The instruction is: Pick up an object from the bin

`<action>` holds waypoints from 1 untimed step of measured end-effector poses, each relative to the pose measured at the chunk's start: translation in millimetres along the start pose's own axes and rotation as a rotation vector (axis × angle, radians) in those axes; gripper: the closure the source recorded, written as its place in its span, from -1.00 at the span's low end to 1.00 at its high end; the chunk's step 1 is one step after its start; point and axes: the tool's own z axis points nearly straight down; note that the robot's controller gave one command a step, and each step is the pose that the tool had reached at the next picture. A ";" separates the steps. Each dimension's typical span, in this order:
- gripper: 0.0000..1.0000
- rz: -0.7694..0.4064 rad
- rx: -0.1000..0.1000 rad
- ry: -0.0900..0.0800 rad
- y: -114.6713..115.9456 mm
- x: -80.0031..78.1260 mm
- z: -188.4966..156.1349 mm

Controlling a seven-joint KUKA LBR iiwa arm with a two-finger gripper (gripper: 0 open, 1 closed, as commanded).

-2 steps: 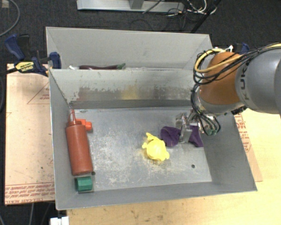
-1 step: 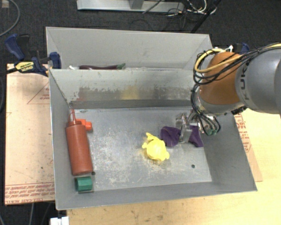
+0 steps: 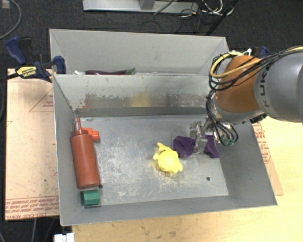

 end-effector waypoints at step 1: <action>1.00 0.000 0.000 0.000 0.2 -0.2 -7.9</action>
Offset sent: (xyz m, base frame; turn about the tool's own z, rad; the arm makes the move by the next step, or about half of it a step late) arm 0.0001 0.0000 0.0158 0.0000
